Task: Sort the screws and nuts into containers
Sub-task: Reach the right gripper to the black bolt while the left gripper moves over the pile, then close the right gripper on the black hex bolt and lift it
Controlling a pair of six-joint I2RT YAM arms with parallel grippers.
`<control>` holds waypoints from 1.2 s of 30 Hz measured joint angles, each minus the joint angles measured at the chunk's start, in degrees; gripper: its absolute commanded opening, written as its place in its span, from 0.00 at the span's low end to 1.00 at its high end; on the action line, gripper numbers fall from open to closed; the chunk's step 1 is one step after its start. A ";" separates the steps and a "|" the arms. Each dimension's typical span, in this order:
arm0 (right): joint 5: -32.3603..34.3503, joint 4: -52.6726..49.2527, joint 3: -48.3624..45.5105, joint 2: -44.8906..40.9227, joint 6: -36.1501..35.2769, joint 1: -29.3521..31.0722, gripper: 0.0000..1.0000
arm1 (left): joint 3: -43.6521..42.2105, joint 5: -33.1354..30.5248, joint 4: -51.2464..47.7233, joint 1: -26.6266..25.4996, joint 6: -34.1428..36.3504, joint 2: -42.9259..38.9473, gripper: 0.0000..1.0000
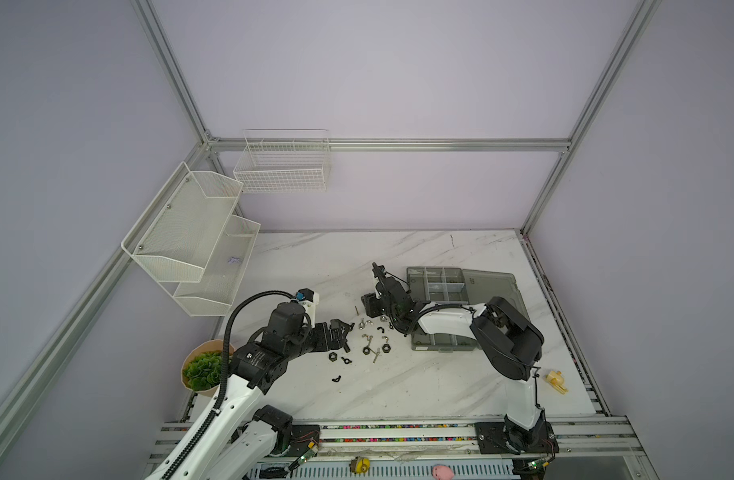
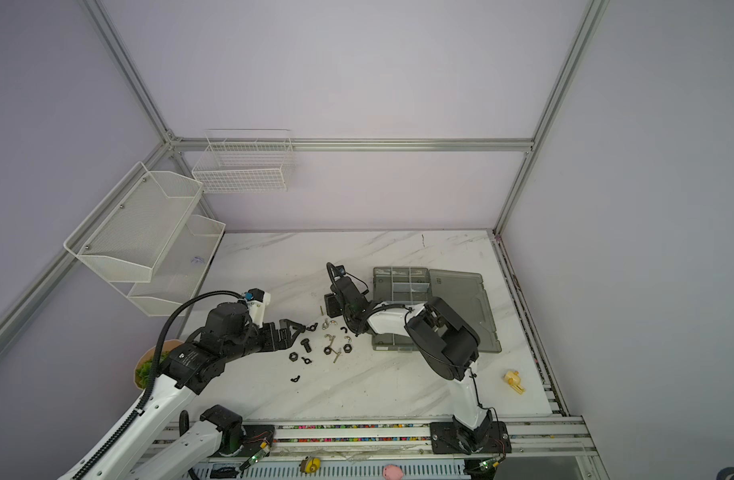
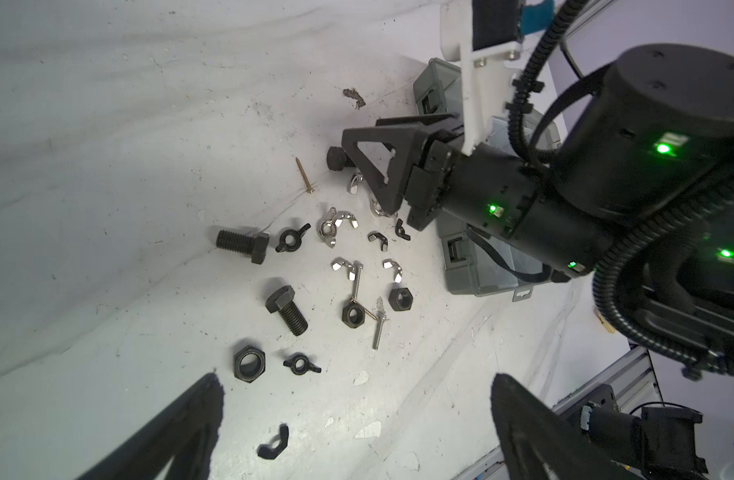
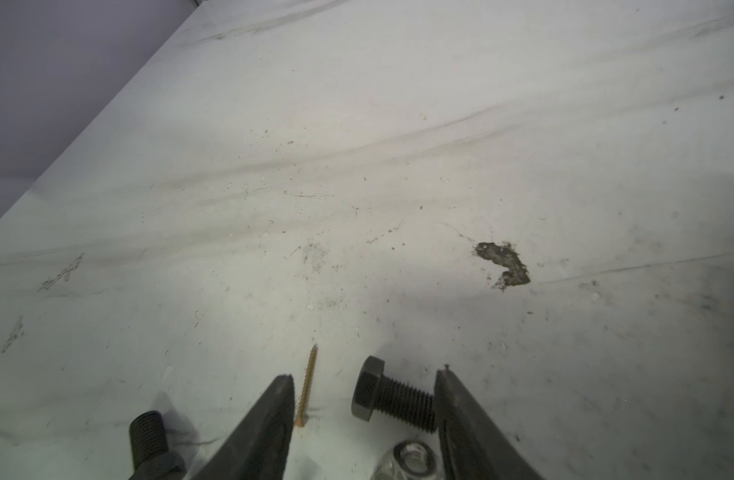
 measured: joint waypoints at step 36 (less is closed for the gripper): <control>1.92 -20.65 13.40 7.23 5.90 0.15 0.54 | -0.02 2.16 -1.14 0.00 0.02 -0.85 1.00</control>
